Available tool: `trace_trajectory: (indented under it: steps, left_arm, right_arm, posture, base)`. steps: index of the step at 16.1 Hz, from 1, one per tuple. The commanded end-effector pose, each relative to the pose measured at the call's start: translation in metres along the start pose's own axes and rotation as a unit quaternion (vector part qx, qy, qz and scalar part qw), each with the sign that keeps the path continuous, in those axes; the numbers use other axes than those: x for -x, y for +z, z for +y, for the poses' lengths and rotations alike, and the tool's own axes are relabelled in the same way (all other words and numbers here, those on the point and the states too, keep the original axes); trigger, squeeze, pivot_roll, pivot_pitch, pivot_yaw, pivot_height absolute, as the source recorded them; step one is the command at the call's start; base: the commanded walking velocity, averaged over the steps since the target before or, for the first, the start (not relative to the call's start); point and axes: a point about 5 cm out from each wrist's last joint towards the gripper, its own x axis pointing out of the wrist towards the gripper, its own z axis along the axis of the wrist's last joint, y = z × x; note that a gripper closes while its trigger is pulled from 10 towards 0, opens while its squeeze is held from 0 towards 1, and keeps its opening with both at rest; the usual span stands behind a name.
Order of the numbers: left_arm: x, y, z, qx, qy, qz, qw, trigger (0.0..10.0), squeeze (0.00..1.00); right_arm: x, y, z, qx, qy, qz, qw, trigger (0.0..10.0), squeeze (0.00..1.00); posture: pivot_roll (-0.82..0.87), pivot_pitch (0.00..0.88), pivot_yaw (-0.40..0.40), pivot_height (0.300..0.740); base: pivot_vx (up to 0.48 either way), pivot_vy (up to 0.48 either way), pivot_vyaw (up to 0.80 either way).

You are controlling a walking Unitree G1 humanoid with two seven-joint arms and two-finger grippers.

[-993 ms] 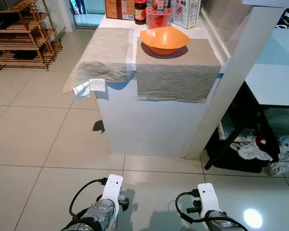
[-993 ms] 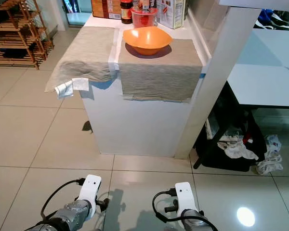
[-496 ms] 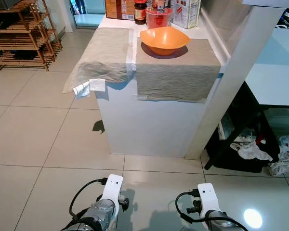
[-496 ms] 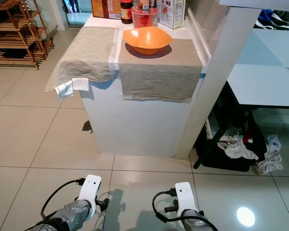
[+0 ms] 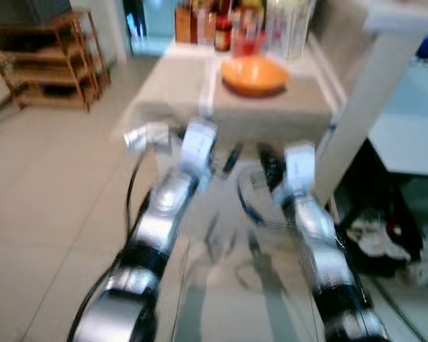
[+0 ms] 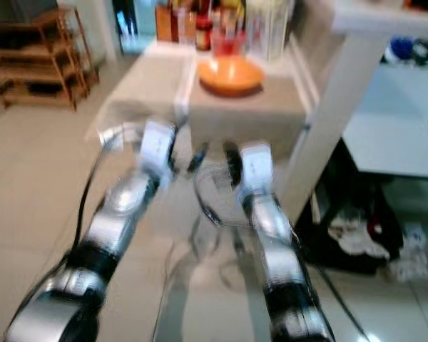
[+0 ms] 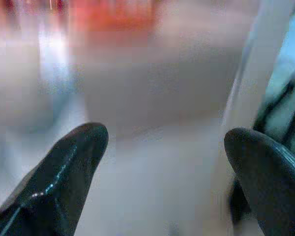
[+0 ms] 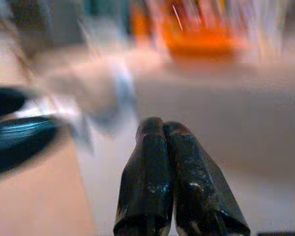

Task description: Setting the table

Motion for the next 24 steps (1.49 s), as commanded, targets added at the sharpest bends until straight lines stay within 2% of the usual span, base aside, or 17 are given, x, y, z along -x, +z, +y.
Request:
trace_trajectory:
  steps: [1, 2, 3, 4, 5, 7, 8, 9, 10, 12, 14, 16, 18, 20, 21, 22, 24]
  left_arm:
    - [0.005, -0.01, 0.006, 0.025, 0.018, 0.029, 0.999, 10.0, 0.0]
    - [0.01, -0.006, 0.01, 0.061, 0.03, 0.026, 0.997, 10.0, 0.0]
    - [0.013, 0.001, 0.009, 0.071, 0.026, 0.012, 0.997, 10.0, 0.0]
    - [0.021, 0.008, 0.021, 0.071, 0.054, -0.008, 0.996, 10.0, 0.0]
    - [0.023, 0.008, 0.025, 0.072, 0.062, -0.01, 0.995, 10.0, 0.0]
    - [0.04, 0.006, 0.053, 0.073, 0.114, -0.015, 0.991, 10.0, 0.0]
    - [0.049, 0.007, 0.056, 0.074, 0.126, -0.019, 0.989, 10.0, 0.0]
    - [0.053, 0.008, 0.057, 0.074, 0.13, -0.019, 0.989, 10.0, 0.0]
    - [0.068, 0.008, 0.051, 0.081, 0.134, -0.024, 0.987, 10.0, 0.0]
    - [0.076, 0.005, 0.042, 0.083, 0.135, -0.025, 0.987, 10.0, 0.0]
    - [0.069, 0.012, 0.033, 0.075, 0.121, -0.034, 0.989, 10.0, 0.0]
    - [0.062, 0.034, 0.032, 0.058, 0.114, -0.069, 0.989, 10.0, 0.0]
    - [0.058, 0.049, 0.03, 0.052, 0.106, -0.095, 0.988, 10.0, 0.0]
    - [0.056, 0.049, 0.033, 0.05, 0.108, -0.09, 0.989, 10.0, 0.0]
    - [0.055, 0.043, 0.035, 0.049, 0.116, -0.077, 0.989, 10.0, 0.0]
    - [0.053, 0.041, 0.034, 0.05, 0.116, -0.071, 0.989, 10.0, 0.0]
    - [0.052, 0.04, 0.033, 0.049, 0.114, -0.067, 0.99, 10.0, 0.0]
  right_arm:
    - [0.005, -0.004, -0.009, -0.016, -0.027, 0.018, 0.999, 10.0, 0.0]
    - [0.012, 0.001, -0.011, -0.022, -0.039, 0.02, 0.999, 10.0, 0.0]
    - [0.017, 0.007, -0.014, -0.02, -0.057, 0.008, 0.998, 10.0, 0.0]
    - [0.025, 0.02, -0.031, -0.004, -0.118, -0.022, 0.993, 10.0, 0.0]
    - [0.028, 0.021, -0.035, -0.006, -0.128, -0.026, 0.991, 10.0, 0.0]
    - [0.046, 0.021, -0.048, 0.01, -0.151, -0.028, 0.988, 10.0, 0.0]
    - [0.055, 0.021, -0.047, 0.011, -0.154, -0.025, 0.988, 10.0, 0.0]
    - [0.058, 0.022, -0.046, 0.011, -0.154, -0.023, 0.988, 10.0, 0.0]
    - [0.07, 0.024, -0.036, 0.019, -0.14, -0.016, 0.99, 10.0, 0.0]
    - [0.077, 0.024, -0.034, 0.019, -0.138, -0.014, 0.99, 10.0, 0.0]
    - [0.074, 0.029, -0.039, 0.011, -0.147, -0.025, 0.989, 10.0, 0.0]
    - [0.07, 0.049, -0.044, 0.011, -0.173, -0.075, 0.982, 10.0, 0.0]
    - [0.072, 0.057, -0.055, 0.01, -0.208, -0.098, 0.973, 10.0, 0.0]
    - [0.069, 0.048, -0.054, 0.0, -0.199, -0.063, 0.978, 10.0, 0.0]
    - [0.065, 0.04, -0.048, -0.008, -0.179, -0.043, 0.983, 10.0, 0.0]
    - [0.062, 0.036, -0.039, -0.012, -0.152, -0.031, 0.988, 10.0, 1.0]
    - [0.06, 0.034, -0.037, -0.019, -0.154, -0.027, 0.988, 10.0, 1.0]
  posture:
    - [-0.09, 0.0, 0.015, 0.727]
    - [-0.09, 0.0, 0.017, 0.727]
    - [-0.09, 0.0, 0.018, 0.727]
    - [-0.09, 0.0, 0.019, 0.727]
    - [-0.09, 0.0, 0.019, 0.727]
    - [-0.1, 0.001, 0.022, 0.727]
    - [-0.1, 0.001, 0.022, 0.727]
    - [-0.1, 0.002, 0.022, 0.727]
    - [-0.09, 0.004, 0.02, 0.727]
    - [-0.09, 0.012, 0.012, 0.727]
    - [-0.09, 0.003, 0.007, 0.727]
    - [-0.09, 0.0, 0.009, 0.727]
    - [-0.1, 0.0, 0.017, 0.727]
    - [-0.1, 0.0, 0.021, 0.727]
    - [-0.1, 0.0, 0.024, 0.727]
    - [-0.1, 0.0, 0.025, 0.727]
    - [-0.1, 0.0, 0.023, 0.727]
  base:
    - [0.0, 0.0, 0.0]
    - [0.0, 0.0, 0.0]
    - [0.0, 0.0, 0.0]
    - [0.0, 0.0, 0.0]
    - [0.0, 0.0, 0.0]
    - [0.0, 0.0, 0.0]
    - [0.0, 0.0, 0.0]
    - [0.0, 0.0, 0.0]
    - [0.0, 0.0, 0.0]
    - [0.0, 0.0, 0.0]
    - [0.0, 0.0, 0.0]
    - [0.0, 0.0, 0.0]
    - [0.0, 0.0, 0.0]
    - [0.0, 0.0, 0.0]
    - [0.0, 0.0, 0.0]
    - [0.0, 0.0, 0.0]
    - [0.0, 0.0, 0.0]
